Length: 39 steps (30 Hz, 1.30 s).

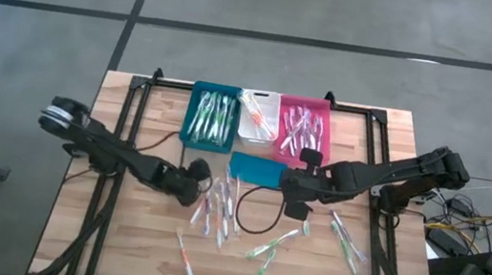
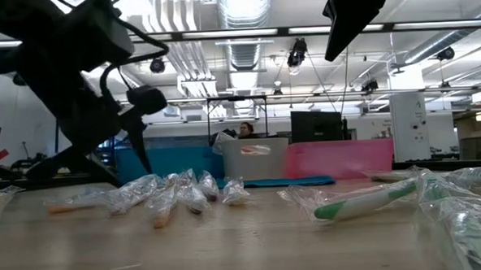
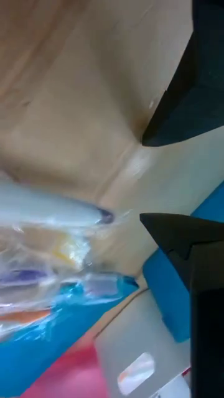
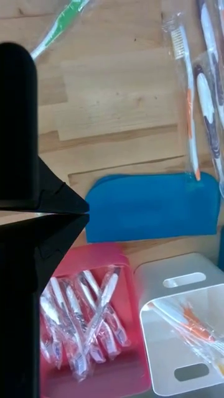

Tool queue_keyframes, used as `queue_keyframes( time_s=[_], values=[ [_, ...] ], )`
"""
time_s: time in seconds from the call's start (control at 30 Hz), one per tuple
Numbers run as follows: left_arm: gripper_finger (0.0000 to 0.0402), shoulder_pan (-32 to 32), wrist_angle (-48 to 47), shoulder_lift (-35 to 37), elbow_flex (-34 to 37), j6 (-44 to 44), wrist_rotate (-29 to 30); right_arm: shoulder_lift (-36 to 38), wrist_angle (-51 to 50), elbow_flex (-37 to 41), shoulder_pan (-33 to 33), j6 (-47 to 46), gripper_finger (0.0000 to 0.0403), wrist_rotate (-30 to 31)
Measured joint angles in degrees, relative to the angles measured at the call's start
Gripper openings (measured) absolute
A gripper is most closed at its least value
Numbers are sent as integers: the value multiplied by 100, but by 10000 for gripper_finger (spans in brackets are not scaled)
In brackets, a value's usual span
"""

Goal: Pick & Place Toothbrushes
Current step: Put the purple toothbrush into the pink bin

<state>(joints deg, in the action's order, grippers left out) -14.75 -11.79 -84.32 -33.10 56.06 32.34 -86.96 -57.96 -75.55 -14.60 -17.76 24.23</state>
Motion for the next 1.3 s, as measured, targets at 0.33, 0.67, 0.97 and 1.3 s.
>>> queue_keyframes(
  time_s=[0.33, 0.67, 0.97, 1.3],
  values=[
    [192, -163, 32, -609, -721, 112, 210, 0, 1, 30, -1, -24, 8, -2],
    [192, -338, -185, -677, -748, 295, -80, 0, 1, 57, -1, -24, 8, -4],
    [140, -354, -62, -989, -774, 430, 57, 0, 16, 57, -1, -23, 8, -4],
    [33, -443, 8, -937, -750, 408, 91, 0, 27, 68, -1, -22, 8, -7]
  ],
)
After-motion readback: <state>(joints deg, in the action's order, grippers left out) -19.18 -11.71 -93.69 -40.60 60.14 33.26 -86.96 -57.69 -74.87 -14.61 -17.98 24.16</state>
